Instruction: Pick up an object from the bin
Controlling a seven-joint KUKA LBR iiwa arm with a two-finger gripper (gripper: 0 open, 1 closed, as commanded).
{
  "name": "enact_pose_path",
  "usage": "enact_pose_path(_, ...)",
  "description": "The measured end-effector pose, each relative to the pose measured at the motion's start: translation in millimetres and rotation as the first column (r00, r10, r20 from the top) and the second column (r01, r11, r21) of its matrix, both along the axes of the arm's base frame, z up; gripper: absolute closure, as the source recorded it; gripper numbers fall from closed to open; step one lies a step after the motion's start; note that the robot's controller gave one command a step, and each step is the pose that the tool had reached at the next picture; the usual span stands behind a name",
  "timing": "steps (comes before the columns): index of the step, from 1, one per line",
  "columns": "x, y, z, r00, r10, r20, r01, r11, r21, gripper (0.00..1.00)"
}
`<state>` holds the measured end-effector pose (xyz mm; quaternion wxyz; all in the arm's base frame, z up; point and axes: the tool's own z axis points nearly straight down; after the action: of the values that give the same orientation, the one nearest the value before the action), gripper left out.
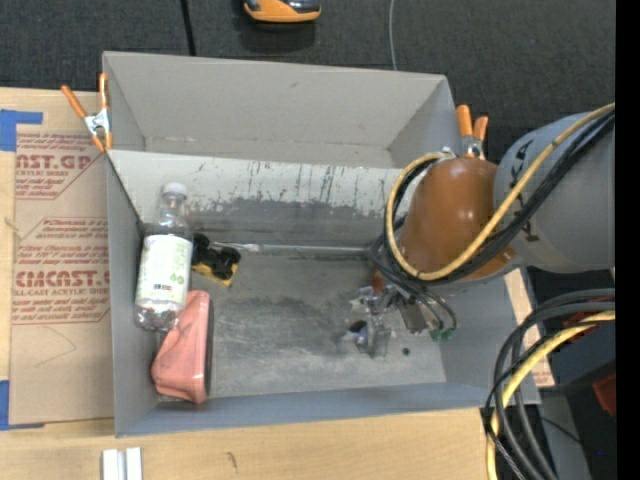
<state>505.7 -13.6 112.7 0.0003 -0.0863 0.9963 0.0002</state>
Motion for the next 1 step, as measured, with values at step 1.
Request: enact_pose_path(1,24.2,-4.1,54.4,1.0,-0.011,0.002,0.011,1.0,0.0,1.0)
